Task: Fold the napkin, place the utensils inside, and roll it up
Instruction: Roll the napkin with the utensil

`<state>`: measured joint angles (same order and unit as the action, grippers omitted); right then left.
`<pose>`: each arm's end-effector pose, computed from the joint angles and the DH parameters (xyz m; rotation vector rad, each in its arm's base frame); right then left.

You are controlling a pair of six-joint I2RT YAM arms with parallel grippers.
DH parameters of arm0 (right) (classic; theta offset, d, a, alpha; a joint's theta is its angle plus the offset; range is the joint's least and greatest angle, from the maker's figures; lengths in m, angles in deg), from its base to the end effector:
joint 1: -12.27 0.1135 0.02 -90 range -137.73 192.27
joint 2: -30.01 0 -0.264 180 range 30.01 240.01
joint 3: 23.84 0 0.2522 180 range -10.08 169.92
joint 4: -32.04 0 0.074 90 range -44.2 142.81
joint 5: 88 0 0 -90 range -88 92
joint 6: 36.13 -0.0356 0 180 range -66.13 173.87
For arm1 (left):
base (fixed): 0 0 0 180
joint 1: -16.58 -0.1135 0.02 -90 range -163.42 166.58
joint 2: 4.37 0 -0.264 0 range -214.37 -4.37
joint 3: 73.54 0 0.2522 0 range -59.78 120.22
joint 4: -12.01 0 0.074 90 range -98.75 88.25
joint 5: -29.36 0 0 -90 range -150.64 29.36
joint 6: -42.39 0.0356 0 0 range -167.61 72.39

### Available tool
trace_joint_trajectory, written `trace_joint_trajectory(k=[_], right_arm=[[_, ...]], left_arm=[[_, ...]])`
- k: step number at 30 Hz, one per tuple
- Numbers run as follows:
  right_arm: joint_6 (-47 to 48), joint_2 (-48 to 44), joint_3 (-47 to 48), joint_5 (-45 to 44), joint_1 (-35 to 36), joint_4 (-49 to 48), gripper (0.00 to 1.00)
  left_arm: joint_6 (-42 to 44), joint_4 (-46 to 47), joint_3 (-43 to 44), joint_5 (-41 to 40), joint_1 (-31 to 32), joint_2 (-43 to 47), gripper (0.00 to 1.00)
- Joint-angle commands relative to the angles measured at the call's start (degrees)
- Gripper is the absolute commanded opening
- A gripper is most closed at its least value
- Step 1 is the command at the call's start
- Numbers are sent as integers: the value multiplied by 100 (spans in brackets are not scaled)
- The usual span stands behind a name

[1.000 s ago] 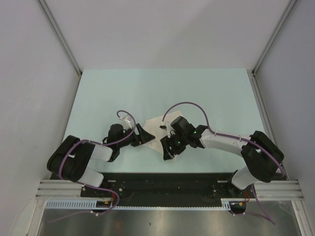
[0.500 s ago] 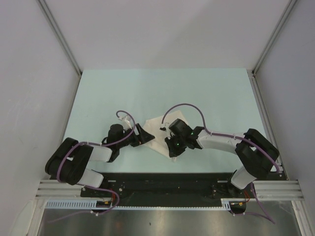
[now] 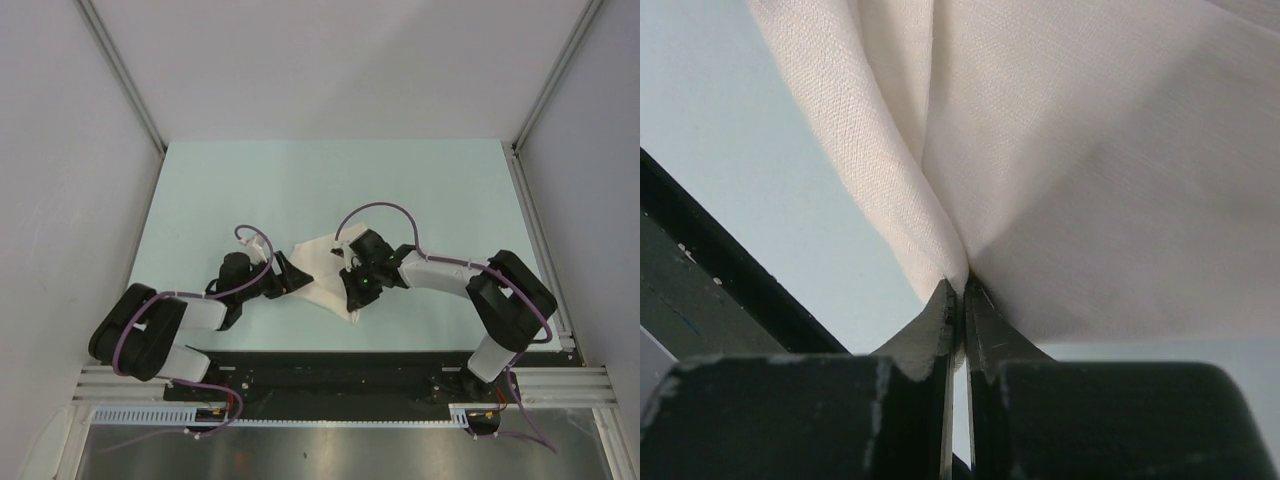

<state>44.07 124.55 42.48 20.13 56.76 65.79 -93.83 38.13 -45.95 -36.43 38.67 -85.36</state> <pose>0.2161 0.2278 0.1622 -0.9289 2.6049 0.7070 0.2017 -0.0976 0.1230 -0.1781 2.2054 -1.1400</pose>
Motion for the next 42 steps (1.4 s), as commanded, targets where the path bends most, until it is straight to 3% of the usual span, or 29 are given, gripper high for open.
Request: trace_joint_trajectory(k=[1,3,5,6,8,9,11,13,17,24,31,34,39,42], right_arm=[[172,249,71,-2,-116,163,5],[146,232,36,-46,-142,163,6],[110,144,18,-73,-169,189,15],[101,30,9,-99,-186,207,25],[58,-102,9,-134,-239,303,34],[31,-311,0,-134,-239,339,45],[-65,-558,-61,-99,-213,383,53],[-223,-971,-140,-47,-186,357,70],[-626,-1543,-657,6,-177,199,84],[-1278,-1931,-1396,235,-29,-460,86],[-1445,-1659,-1424,68,-63,-786,84],[-1524,-1474,-1397,15,-133,-865,79],[-1586,-1254,-1353,-134,-177,-900,60],[-1639,-1219,-1379,-152,-265,-944,56]], left_arm=[[420,-1087,-231,-803,-55,-154,89],[438,-1087,-222,-812,-55,-198,89],[447,-1087,-214,-839,-55,-233,89],[456,-1087,-222,-839,-55,-259,89],[456,-1061,-214,-830,-55,-285,89],[456,-1052,-222,-821,-55,-303,89],[447,-1043,-205,-812,-55,-312,89],[447,-1052,-187,-795,-55,-312,89],[473,-1096,-161,-795,-55,-303,89],[500,-1122,-117,-760,-55,-321,89],[526,-1175,-134,-733,-55,-251,89],[526,-1210,-152,-768,-55,-180,89],[543,-1237,-143,-760,-55,-145,89],[561,-1263,-134,-751,-55,-145,89]])
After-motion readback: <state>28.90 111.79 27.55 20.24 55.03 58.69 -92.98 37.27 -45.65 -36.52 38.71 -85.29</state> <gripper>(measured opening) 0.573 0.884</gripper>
